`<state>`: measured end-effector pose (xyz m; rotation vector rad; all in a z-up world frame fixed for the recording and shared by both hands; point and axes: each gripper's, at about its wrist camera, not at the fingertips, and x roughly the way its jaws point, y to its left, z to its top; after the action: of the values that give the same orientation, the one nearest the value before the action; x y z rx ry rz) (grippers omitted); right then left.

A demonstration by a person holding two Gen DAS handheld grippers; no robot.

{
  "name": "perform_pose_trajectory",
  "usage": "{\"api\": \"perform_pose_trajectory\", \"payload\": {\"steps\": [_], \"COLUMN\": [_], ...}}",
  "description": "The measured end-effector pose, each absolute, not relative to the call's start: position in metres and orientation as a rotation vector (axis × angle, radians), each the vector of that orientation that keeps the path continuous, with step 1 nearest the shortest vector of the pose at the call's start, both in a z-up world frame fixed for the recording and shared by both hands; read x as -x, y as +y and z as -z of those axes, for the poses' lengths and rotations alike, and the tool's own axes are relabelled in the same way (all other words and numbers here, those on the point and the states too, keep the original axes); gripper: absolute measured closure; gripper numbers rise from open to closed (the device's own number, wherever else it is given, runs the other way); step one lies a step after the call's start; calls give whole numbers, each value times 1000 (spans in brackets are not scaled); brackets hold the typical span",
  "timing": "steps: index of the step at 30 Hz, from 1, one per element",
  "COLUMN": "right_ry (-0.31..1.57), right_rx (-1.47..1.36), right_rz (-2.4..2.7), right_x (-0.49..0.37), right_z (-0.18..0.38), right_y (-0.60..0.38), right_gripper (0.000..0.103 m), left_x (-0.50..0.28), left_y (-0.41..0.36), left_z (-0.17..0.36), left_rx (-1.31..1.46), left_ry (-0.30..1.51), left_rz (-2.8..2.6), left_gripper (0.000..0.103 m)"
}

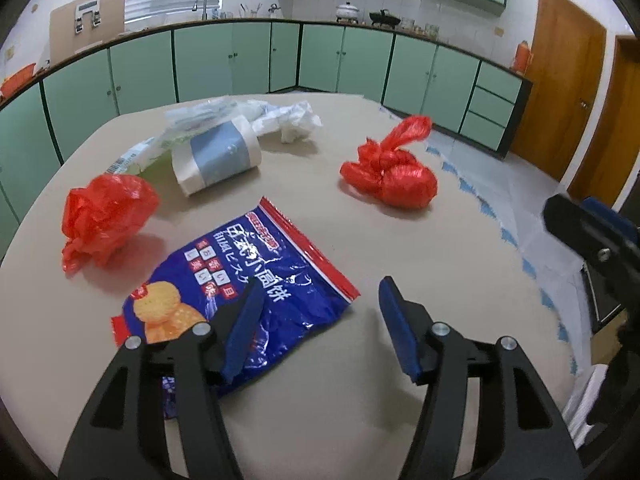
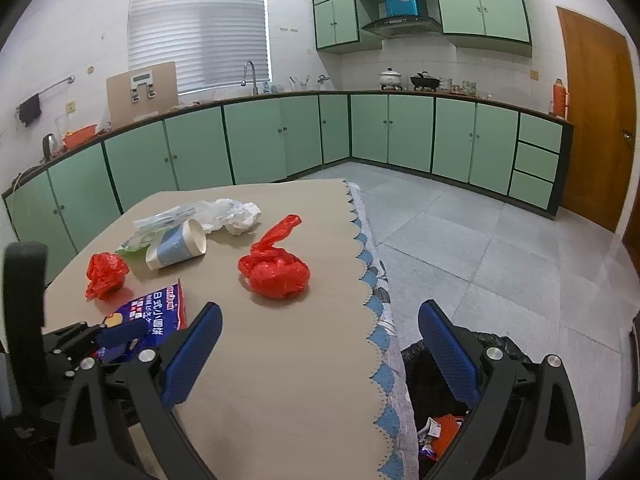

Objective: Collect trash
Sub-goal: 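Grasp the blue cracker bag with the left gripper while the right gripper grasps the red plastic bag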

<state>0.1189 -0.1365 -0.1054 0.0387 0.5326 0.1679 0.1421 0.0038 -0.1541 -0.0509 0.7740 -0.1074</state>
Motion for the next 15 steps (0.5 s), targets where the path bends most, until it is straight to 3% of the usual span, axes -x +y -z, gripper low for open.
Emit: {"api": "perform_pose_trajectory", "payload": {"steps": [4, 6, 9, 11, 15], "right_ry": [542, 549, 558, 562, 567], "right_rx": [-49, -53, -54, -54, -57], "right_rz": [-165, -166, -171, -174, -179], "right_x": [-120, -120, -121, -121, -120], "right_z": [110, 113, 117, 118, 121], "right_y": [-140, -140, -140, -139, -139], "right_gripper": [7, 7, 7, 7, 7], "left_x": [-143, -144, -144, -144, -142], "left_y": [0, 1, 4, 6, 15], "left_z": [158, 159, 159, 160, 161], "left_rx": [24, 26, 46, 66, 120], "left_ry": [772, 771, 768, 770, 759], "left_rz": [87, 75, 100, 125, 141], "left_gripper": [46, 60, 73, 90, 93]}}
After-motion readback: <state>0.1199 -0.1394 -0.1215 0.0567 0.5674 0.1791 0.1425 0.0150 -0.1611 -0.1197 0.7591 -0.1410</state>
